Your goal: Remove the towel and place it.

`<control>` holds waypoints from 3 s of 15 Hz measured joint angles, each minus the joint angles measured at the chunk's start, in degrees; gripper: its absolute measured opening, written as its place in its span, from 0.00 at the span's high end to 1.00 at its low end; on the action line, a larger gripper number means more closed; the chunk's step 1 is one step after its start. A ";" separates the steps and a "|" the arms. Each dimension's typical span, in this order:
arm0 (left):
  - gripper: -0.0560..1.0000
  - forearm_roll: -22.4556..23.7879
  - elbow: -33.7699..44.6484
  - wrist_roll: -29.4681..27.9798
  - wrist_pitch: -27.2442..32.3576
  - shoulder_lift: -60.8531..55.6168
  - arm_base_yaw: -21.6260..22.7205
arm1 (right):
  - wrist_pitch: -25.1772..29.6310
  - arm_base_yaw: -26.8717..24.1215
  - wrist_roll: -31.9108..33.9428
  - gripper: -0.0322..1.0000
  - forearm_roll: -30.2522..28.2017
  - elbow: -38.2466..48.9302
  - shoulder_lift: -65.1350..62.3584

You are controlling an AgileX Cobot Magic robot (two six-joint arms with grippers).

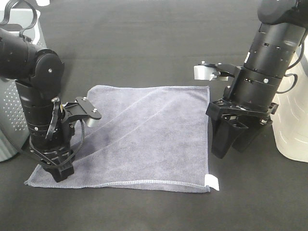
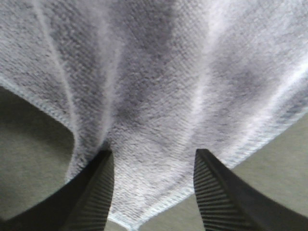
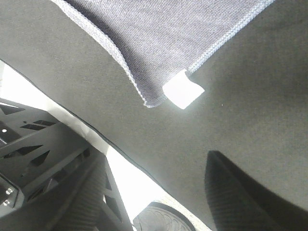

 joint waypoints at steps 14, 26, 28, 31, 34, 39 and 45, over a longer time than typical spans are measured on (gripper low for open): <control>0.50 9.80 -22.23 -9.74 18.22 -4.53 0.00 | -24.18 12.26 -1.66 0.43 -1.83 10.60 -4.47; 0.50 13.58 -22.29 -11.97 18.56 -4.53 0.00 | -39.53 14.38 -18.39 0.47 -0.63 22.29 -4.47; 0.50 13.58 -22.29 -11.97 18.56 -4.53 0.00 | -39.59 14.38 -20.17 0.48 0.69 22.29 -4.47; 0.50 13.58 -22.29 -11.97 18.62 -4.53 0.00 | -39.88 14.38 -20.91 0.48 1.09 22.29 -1.49; 0.50 13.58 -22.29 -11.97 18.62 -4.53 0.00 | -39.08 14.38 -20.97 0.53 1.09 22.57 -0.34; 0.50 13.58 -22.29 -11.97 18.68 -4.53 0.00 | -36.96 14.38 -20.97 0.91 0.40 22.57 -0.34; 0.50 13.58 -22.29 -11.97 18.74 -4.53 0.00 | -32.31 14.38 -19.54 0.97 -2.01 22.57 -0.34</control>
